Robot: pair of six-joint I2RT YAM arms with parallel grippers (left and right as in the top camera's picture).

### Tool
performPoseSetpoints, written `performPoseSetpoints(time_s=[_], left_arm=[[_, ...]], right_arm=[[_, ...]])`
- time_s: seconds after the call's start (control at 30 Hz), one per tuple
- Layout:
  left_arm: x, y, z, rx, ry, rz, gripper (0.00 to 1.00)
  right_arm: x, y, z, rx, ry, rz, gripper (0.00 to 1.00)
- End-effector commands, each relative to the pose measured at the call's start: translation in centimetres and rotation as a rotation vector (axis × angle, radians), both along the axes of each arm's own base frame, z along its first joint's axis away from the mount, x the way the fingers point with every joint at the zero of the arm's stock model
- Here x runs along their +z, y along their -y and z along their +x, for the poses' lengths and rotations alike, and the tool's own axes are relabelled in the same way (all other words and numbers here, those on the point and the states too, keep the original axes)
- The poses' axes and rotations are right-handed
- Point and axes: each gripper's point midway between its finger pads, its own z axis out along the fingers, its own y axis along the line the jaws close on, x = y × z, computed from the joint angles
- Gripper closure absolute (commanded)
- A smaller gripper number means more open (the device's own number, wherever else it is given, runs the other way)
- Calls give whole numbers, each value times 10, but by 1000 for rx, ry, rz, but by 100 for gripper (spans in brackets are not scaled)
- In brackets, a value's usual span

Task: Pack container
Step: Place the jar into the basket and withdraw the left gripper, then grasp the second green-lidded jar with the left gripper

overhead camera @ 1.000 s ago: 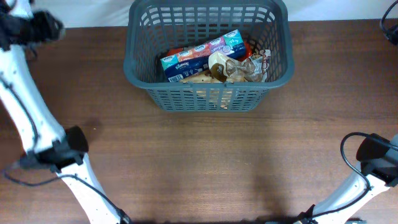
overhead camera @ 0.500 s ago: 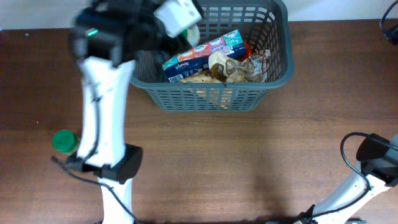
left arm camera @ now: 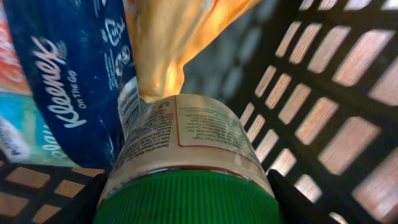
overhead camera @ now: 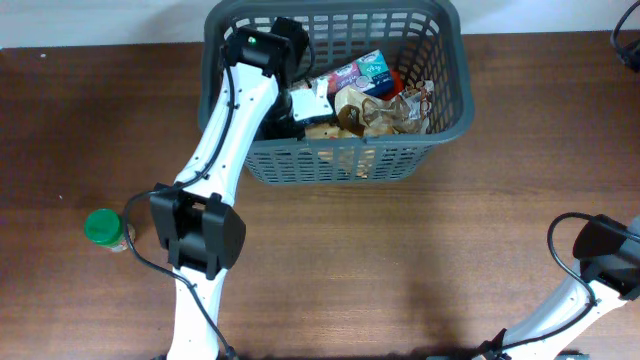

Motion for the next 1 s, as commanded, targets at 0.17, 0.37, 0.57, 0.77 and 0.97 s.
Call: performPoseSetpoints(time_s=[0.17,0.37,0.57,0.77,0.97], left_arm=[[-19,-20,7,91,-2,36,1],[73,-14,39,346,246,-100,1],[192,-46,45,586,552,-301,1],[230,-198,36,990,716,-226,1],[152,-323,8,1299,448,-159,1]], right_arm=[[-1,-3,2,4,4,14,1],[-1,-3,2,4,4,14,1],[-1,-3,2,4,4,14,1],[-1,-3,2,4,4,14,1],[-1,-3,2,4,4,14,1]])
